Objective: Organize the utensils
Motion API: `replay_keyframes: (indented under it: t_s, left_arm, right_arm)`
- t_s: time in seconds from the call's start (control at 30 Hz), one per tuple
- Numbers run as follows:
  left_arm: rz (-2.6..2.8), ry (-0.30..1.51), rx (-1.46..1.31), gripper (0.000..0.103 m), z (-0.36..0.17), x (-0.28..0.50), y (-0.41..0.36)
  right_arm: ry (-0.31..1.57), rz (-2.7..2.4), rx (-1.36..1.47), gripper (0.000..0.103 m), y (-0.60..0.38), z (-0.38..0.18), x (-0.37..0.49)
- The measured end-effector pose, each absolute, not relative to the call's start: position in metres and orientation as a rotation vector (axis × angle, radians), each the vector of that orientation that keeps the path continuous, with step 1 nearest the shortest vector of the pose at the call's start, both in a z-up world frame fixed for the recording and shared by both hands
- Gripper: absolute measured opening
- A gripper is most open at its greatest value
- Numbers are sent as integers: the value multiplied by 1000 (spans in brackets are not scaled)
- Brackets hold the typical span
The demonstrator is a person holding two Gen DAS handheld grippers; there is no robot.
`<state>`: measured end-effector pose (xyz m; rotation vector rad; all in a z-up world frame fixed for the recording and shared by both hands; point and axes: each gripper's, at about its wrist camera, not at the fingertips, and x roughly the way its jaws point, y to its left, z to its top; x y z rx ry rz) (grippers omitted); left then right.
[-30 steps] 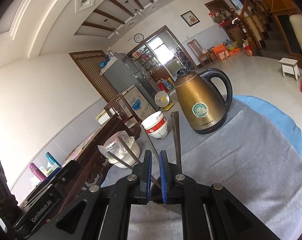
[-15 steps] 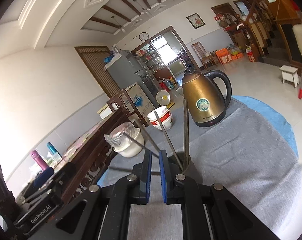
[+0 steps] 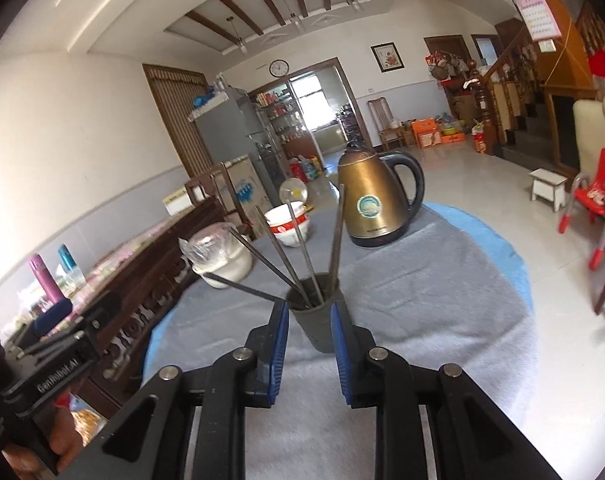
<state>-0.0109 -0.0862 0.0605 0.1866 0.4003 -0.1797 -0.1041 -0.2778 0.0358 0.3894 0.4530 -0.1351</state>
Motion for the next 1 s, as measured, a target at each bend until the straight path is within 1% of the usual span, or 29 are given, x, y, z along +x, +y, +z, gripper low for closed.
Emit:
replay_keyframes:
  t_s: [0.3,1.0]
  left_arm:
    - [-156,413,190,94,60,-19,-67]
    - [-107,388,170,95,69,-43,-1]
  right_arm:
    - [491,-161,302,25,-242,41,-119]
    - [515,-184,218,25,-185,52,-129]
